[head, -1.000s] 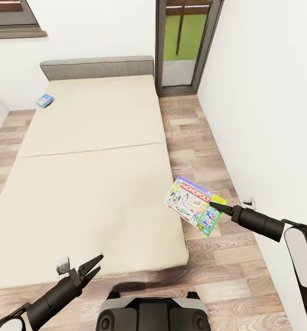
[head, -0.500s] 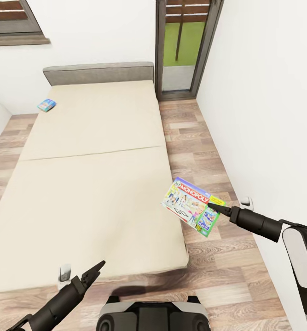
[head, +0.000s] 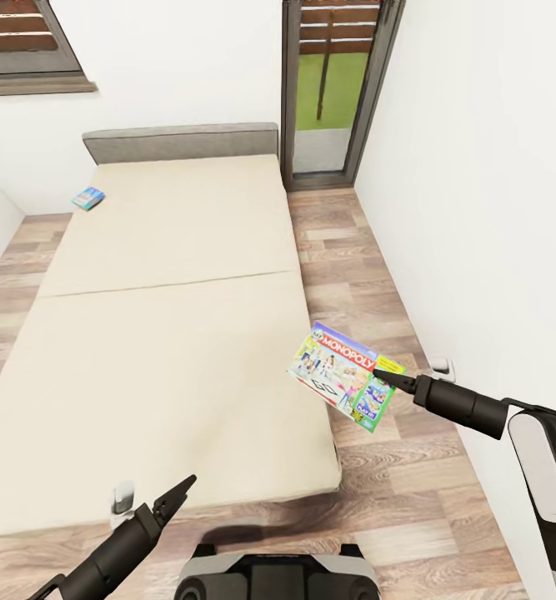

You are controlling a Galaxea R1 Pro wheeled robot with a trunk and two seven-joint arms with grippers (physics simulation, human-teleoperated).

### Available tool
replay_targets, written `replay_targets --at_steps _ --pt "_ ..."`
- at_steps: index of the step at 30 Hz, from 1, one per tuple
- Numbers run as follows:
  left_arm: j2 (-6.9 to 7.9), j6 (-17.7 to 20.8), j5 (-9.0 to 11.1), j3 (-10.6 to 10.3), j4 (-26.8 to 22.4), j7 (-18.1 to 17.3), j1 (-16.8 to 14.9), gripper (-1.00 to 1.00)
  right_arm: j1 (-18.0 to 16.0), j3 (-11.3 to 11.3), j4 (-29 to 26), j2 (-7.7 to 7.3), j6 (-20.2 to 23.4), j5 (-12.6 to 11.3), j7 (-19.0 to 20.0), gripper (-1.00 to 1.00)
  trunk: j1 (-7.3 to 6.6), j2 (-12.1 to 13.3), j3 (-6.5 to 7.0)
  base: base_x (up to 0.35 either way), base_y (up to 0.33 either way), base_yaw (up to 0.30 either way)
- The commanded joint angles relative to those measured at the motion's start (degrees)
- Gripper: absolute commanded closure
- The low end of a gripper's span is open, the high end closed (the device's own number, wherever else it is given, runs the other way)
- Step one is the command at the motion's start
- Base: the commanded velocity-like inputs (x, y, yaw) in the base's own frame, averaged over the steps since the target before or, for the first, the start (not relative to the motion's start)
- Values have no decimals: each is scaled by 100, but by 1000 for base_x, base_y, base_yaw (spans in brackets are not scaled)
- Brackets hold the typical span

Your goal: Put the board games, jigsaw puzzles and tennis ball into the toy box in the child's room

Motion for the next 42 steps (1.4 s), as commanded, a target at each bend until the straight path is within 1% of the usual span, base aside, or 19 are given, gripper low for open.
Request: replay_targets --at_steps 1,3,5,6,9,10,14,17,28,42 --pt "0 37 50 -6 -4 -28 17 -100 -4 -6 -1 -1 24 39 108 100 4 -8 3 0 0 0" --pt "3 23 52 -12 -4 -75 44 -100 -2 -5 -1 -2 24 40 185 100 4 -8 22 0 0 0" --pt "9 -16 52 -1 -4 -209 134 -100 1 -2 -1 -4 24 41 340 100 4 -8 40 0 0 0" --pt "9 -16 52 -1 -4 -209 134 -100 1 -2 -1 -4 24 41 340 100 4 -8 50 0 0 0" --pt "15 -63 54 95 -4 -417 315 -100 11 0 -1 -1 24 42 491 100 4 -8 77 0 0 0" --pt "15 -63 54 95 -4 -417 315 -100 11 0 -1 -1 24 42 491 100 4 -8 87 0 0 0" --pt "13 -86 63 207 -4 -618 450 -100 18 2 -1 6 24 43 581 100 4 -8 124 0 0 0" --pt "12 -92 65 233 -4 -672 483 -100 20 2 -1 8 24 43 602 100 4 -8 152 0 0 0" --pt "7 -98 71 281 -4 -706 525 -100 23 4 -1 15 24 43 627 100 4 -8 253 0 0 0" --pt "4 -99 75 266 -4 -697 523 -100 24 5 -1 15 24 43 624 100 4 -8 383 0 0 0"
